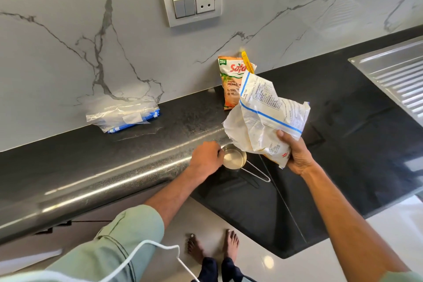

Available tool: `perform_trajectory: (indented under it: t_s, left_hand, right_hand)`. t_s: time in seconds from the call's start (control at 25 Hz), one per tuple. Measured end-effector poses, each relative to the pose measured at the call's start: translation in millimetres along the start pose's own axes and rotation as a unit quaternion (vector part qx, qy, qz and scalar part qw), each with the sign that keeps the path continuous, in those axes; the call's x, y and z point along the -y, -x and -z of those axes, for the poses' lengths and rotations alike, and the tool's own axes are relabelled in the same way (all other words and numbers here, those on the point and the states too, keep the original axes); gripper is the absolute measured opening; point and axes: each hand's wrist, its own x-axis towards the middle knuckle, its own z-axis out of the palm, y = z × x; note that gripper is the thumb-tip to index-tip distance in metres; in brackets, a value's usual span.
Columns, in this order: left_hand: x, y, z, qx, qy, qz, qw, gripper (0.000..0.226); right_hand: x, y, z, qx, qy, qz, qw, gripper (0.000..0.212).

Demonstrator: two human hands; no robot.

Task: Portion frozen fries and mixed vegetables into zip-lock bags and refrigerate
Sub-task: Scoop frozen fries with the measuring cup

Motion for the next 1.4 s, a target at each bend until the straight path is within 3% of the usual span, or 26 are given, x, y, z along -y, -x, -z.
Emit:
perform_trajectory:
  t_s: [0.28, 0.4, 0.52, 0.68, 0.8, 0.92, 1.12, 1.4]
  left_hand:
    - [-6.0, -11.4, 33.8, -0.086, -0.027, 0.025, 0.996, 0.030]
    - [-7.4, -10.4, 33.5, -0.094, 0.172, 0.009, 0.981, 0.040]
    - [-4.4, -13.2, 34.4, -0.033, 0.377, -0.019, 0.926, 0.047]
    - [-1.9, -23.5, 34.9, -0.019, 0.419, -0.008, 0.908, 0.036]
    - [-6.7, -30.9, 39.7, 0.001, 0.451, 0.018, 0.893, 0.053]
    - [-21.3, -33.4, 46.8, 0.022, 0.522, 0.052, 0.851, 0.059]
    - [-24.6, -44.5, 45.6, -0.057, 0.403, 0.031, 0.913, 0.067]
    - [-21.7, -46.6, 44.4, -0.083, 0.421, 0.038, 0.902, 0.051]
  right_hand:
    - [-3.1, 0.0, -4.4, -0.058, 0.122, 0.063, 0.989, 0.061]
    - [2.2, 1.0, -9.5, -0.058, 0.185, 0.078, 0.978, 0.069]
    - [5.9, -1.8, -14.4, -0.052, 0.246, 0.076, 0.965, 0.061]
    - [8.0, -7.8, -18.0, -0.056, 0.273, 0.080, 0.957, 0.059]
    - [9.8, -12.5, -21.7, -0.060, 0.273, 0.084, 0.956, 0.058]
    - [10.3, -17.3, -27.3, -0.064, 0.270, 0.098, 0.956, 0.061]
    - [10.8, -22.6, -35.3, -0.059, 0.283, 0.119, 0.950, 0.061]
    - [17.1, -25.4, -32.8, -0.071, 0.308, 0.133, 0.940, 0.062]
